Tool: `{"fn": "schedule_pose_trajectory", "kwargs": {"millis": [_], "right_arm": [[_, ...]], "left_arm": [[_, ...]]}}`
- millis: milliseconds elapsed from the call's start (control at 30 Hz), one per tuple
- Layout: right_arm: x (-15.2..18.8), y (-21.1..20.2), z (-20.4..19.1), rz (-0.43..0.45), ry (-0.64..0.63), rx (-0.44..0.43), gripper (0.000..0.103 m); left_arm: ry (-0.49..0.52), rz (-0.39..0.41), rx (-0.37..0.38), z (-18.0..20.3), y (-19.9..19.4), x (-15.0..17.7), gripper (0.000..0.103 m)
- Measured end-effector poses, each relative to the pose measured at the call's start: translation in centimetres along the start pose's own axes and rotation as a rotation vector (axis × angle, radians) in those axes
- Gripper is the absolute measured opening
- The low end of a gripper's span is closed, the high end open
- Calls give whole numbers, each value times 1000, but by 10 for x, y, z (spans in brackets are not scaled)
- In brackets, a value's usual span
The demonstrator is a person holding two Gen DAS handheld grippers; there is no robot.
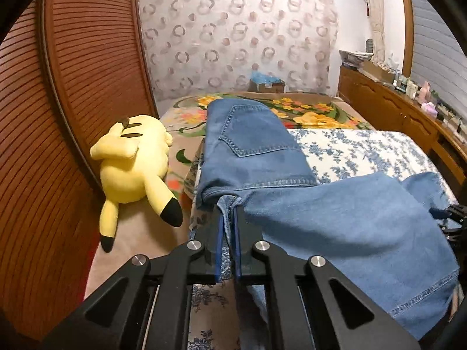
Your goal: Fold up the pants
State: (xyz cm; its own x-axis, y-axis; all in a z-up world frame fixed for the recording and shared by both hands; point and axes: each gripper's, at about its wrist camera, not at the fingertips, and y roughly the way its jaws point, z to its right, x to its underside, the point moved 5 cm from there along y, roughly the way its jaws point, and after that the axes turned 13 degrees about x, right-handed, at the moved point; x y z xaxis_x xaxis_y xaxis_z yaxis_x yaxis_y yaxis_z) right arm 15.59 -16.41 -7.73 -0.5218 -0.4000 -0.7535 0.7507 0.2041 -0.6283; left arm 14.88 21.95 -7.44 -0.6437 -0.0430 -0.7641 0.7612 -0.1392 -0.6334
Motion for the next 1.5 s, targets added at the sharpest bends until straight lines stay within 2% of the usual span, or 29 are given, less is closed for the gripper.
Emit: {"fn": "schedule_pose_trajectory", "kwargs": {"millis": [33, 100, 133, 167, 200, 267, 533, 733, 967, 1100, 1300, 1500], "right_arm": [[0, 0, 0, 0, -1, 1, 47], [1, -1, -2, 1, -4, 6, 47], [1, -2, -2, 1, -6, 8, 47], [2, -2, -2, 1, -7, 9, 47], [1, -2, -2, 0, -7, 8, 47], [1, -3, -1, -5, 5, 9, 47], [-1, -12, 12, 16, 38, 33, 47], [4, -31, 41, 48, 84, 76, 47], [23, -53, 76, 60, 141, 151, 47], [32, -49, 100, 37, 174, 191, 47], [27, -34, 125, -5, 193, 268, 47], [40, -37, 130, -41, 230, 256, 47]], "left_arm": [[0, -5, 6, 1, 0, 0, 11], [8, -10, 8, 6, 1, 0, 31], [14, -4, 13, 11, 1, 0, 38], [15, 2, 23, 14, 1, 1, 54], [14, 11, 38, 19, 0, 1, 66], [18, 24, 74, 31, 1, 3, 77], [76, 7, 177, 91, 13, 12, 77], [86, 7, 210, 120, 16, 13, 77], [108, 4, 216, 140, 16, 17, 77], [114, -8, 226, 147, 20, 20, 77], [111, -27, 239, 157, 29, 26, 77], [110, -50, 264, 170, 35, 41, 77]]}}
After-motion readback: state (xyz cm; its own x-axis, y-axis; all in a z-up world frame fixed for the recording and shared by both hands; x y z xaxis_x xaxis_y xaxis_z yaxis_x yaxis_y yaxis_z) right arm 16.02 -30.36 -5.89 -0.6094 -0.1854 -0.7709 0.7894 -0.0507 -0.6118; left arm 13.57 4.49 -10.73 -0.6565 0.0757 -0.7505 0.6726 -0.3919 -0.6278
